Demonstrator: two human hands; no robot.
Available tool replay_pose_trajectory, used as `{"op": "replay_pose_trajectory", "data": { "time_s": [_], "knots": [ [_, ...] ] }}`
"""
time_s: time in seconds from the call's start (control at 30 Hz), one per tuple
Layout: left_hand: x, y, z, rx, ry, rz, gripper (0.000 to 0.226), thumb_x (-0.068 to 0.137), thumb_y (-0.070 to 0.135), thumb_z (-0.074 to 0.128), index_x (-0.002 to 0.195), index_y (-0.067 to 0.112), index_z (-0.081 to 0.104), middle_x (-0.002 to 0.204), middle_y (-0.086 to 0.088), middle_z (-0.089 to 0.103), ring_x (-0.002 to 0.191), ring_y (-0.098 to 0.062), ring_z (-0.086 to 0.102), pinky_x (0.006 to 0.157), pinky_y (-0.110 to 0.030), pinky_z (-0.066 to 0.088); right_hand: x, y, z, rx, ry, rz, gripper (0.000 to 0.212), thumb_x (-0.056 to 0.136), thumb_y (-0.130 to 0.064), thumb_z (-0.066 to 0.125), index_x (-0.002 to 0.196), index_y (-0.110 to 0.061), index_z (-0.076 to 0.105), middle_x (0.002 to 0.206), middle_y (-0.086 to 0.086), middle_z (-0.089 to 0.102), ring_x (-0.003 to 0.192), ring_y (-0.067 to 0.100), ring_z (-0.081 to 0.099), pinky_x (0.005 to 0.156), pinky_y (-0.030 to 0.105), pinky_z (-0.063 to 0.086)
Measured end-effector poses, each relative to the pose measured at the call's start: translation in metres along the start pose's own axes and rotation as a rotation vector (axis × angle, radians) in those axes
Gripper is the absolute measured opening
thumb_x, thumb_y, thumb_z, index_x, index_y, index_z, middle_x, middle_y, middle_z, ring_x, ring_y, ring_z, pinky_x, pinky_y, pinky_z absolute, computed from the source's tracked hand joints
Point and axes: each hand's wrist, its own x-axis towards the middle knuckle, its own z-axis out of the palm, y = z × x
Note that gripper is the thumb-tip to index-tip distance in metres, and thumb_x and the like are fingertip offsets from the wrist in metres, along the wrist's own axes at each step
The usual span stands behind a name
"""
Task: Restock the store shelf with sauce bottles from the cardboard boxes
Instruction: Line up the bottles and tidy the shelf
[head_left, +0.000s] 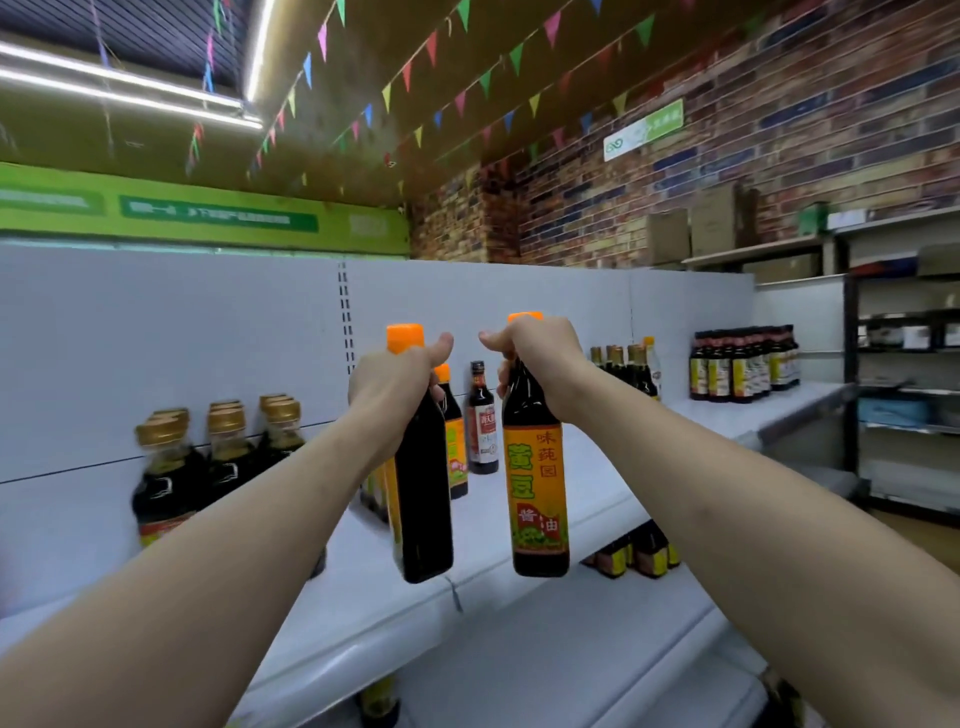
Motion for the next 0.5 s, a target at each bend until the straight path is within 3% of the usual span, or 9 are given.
{"op": "replay_pose_trajectory", "data": {
  "time_s": [0.1,0.2,0.37,0.5],
  "knots": [
    [0.026,-0.018,0.023,0.012,-0.006,0.016,0.049,0.080,0.052,0.081,0.064,0.010,0.062,0.059,-0.007,0.070,0.059,-0.023,0.065,0.073,-0.041,0.053,0.030,0.019,-0.005,-0.013,0.026,0.009,0.031,0.079,-0.021,0.080,0.097,0.000,0.066,0.063,0.016,0.064,0.059,0.031,0.062,0.087,0.056,0.058],
    [0.053,-0.040,0.044,0.012,-0.035,0.005,0.049,0.079,0.053,0.080,0.062,0.010,0.063,0.060,-0.007,0.070,0.071,-0.030,0.071,0.085,-0.050,0.057,0.061,0.033,-0.007,-0.027,0.041,0.016,0.031,0.078,-0.023,0.080,0.096,-0.003,0.065,0.068,0.017,0.066,0.061,0.031,0.064,0.092,0.055,0.057],
    [0.097,-0.074,0.083,0.054,-0.065,-0.009,0.050,0.078,0.057,0.077,0.065,0.010,0.065,0.059,-0.003,0.071,0.078,-0.031,0.074,0.092,-0.055,0.058,0.114,0.053,-0.014,-0.028,0.065,0.037,0.030,0.081,-0.020,0.079,0.100,0.000,0.065,0.068,0.017,0.066,0.059,0.030,0.064,0.071,0.044,0.057],
    [0.121,-0.102,0.107,0.094,-0.029,-0.030,0.054,0.076,0.062,0.076,0.056,0.017,0.055,0.062,-0.003,0.071,0.074,-0.031,0.071,0.087,-0.052,0.056,0.148,0.081,-0.021,-0.039,0.063,0.061,0.027,0.083,-0.020,0.079,0.093,-0.002,0.062,0.066,0.016,0.066,0.058,0.030,0.064,0.068,0.041,0.057]
  ]
}}
